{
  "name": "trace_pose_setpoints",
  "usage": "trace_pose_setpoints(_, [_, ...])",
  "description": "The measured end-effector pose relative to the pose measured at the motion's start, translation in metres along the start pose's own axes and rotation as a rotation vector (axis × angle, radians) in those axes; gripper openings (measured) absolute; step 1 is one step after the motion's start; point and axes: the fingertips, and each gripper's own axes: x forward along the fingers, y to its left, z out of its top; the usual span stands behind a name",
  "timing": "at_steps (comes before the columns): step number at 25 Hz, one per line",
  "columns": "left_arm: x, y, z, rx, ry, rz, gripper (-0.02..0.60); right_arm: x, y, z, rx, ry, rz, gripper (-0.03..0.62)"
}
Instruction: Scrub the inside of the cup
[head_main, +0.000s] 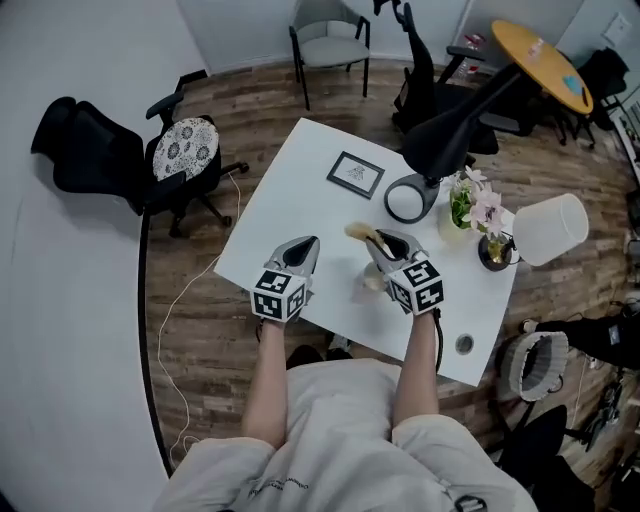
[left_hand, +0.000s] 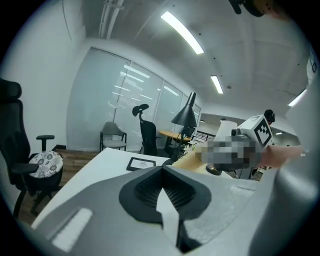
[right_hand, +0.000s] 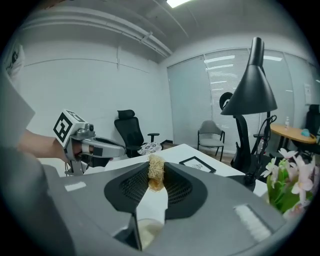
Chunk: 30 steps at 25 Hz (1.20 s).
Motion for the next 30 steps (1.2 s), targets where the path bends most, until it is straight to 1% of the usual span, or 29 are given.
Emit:
trace_pose_setpoints(2, [0.013,-0.002,-0.012,-0.045,0.02,-0.029,0.0,-0.006,-0.002,-0.011,0.001,0.024,-0.036,0.107])
trace_pose_setpoints(4, [0.028,-0.007,-0.012,-0.059,0.03,-0.069,0.0,-0.016,-0.01,-0.014,0.027,0.015,-0.094,0.107])
trace_pose_setpoints(8, [0.055,-0.029,-0.007,0.01,0.064,-0.224,0.0,-0.034,-0.021,-0.022,0.073,0.025,-0.199,0.107])
trace_pose_setpoints(9, [0.06,-0.033,-0.005,0.015,0.068,-0.263,0.0,-0.04,-0.024,-0.023,0.094,0.022,-0.238,0.107])
trace_pose_setpoints(11, [0.07,-0.041,0.002,0.034,0.078,-0.341,0.0,-0.053,-0.032,-0.02,0.169,-0.015,-0.327,0.107])
trace_pose_setpoints(13, [0.076,-0.049,0.008,0.075,0.102,-0.411,0.0,-0.064,-0.031,-0.019,0.249,-0.048,-0.395,0.107])
trace_pose_setpoints(16, [0.077,-0.055,0.008,0.148,0.149,-0.49,0.0,-0.07,-0.022,-0.029,0.339,-0.045,-0.471,0.107])
trace_pose_setpoints(19, [0.074,-0.059,-0.004,0.218,0.196,-0.579,0.0,-0.075,-0.012,-0.043,0.452,-0.07,-0.562,0.107])
trace_pose_setpoints(22, [0.072,-0.06,-0.025,0.236,0.239,-0.665,0.0,-0.083,0.003,-0.057,0.543,-0.109,-0.655,0.107])
trace_pose_setpoints(24, [0.066,-0.061,-0.045,0.278,0.268,-0.736,0.0,-0.087,0.02,-0.068,0.565,-0.103,-0.702,0.107])
trace_pose_setpoints(26, [0.062,-0.06,-0.064,0.363,0.282,-0.796,0.0,-0.091,0.037,-0.078,0.56,-0.079,-0.733,0.107])
trace_pose_setpoints(28, [0.067,-0.055,-0.074,0.438,0.287,-0.801,0.0,-0.096,0.046,-0.089,0.565,-0.063,-0.763,0.109])
trace_pose_setpoints(30, [0.067,-0.055,-0.08,0.466,0.3,-0.813,0.0,-0.101,0.053,-0.097,0.61,-0.085,-0.771,0.107])
